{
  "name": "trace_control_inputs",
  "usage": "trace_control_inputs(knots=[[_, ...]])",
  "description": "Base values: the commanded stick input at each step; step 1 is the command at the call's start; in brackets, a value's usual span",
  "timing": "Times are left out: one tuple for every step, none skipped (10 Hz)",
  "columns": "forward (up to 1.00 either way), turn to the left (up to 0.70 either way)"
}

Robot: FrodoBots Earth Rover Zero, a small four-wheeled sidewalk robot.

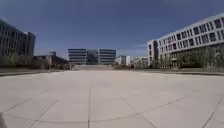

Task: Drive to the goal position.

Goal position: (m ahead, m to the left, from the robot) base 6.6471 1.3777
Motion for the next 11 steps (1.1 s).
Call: trace_control_inputs(knots=[[0.09, -0.05], [0.09, -0.05], [0.09, -0.05], [0.09, -0.05], [0.09, -0.05], [0.09, -0.05], [0.09, -0.05], [0.09, -0.05], [0.09, -0.05], [0.09, -0.05], [0.09, -0.05]])
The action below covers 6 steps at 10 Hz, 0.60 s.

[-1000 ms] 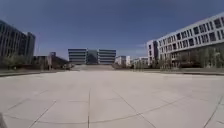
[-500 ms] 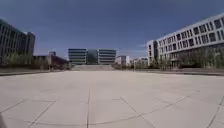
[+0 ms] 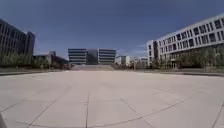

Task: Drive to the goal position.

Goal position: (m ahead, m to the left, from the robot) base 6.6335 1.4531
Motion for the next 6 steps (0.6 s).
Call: trace_control_inputs(knots=[[0.09, -0.05], [0.09, -0.05], [0.09, -0.05], [0.09, -0.05], [0.09, -0.05], [0.09, -0.05]])
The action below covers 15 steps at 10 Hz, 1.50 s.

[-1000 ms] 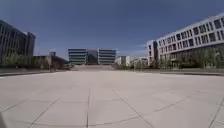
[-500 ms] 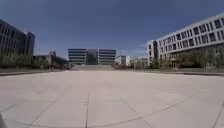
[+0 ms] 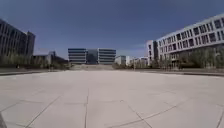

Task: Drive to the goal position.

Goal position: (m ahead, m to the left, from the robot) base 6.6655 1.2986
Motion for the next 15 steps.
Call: trace_control_inputs(knots=[[0.09, -0.05], [0.09, -0.05], [0.09, -0.05], [0.09, -0.05], [0.09, -0.05], [0.09, -0.05], [0.09, -0.05], [0.09, -0.05], [0.09, -0.05], [0.09, -0.05], [0.09, -0.05], [0.09, -0.05], [0.09, -0.05], [0.09, -0.05], [0.09, -0.05]])
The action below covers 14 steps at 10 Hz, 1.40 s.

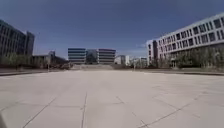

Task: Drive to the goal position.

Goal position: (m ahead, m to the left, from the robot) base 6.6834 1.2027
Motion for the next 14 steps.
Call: trace_control_inputs(knots=[[0.09, -0.05], [0.09, -0.05], [0.09, -0.05], [0.09, -0.05], [0.09, -0.05], [0.09, -0.05], [0.09, -0.05], [0.09, -0.05], [0.09, -0.05], [0.09, -0.05], [0.09, -0.05], [0.09, -0.05], [0.09, -0.05], [0.09, -0.05]])
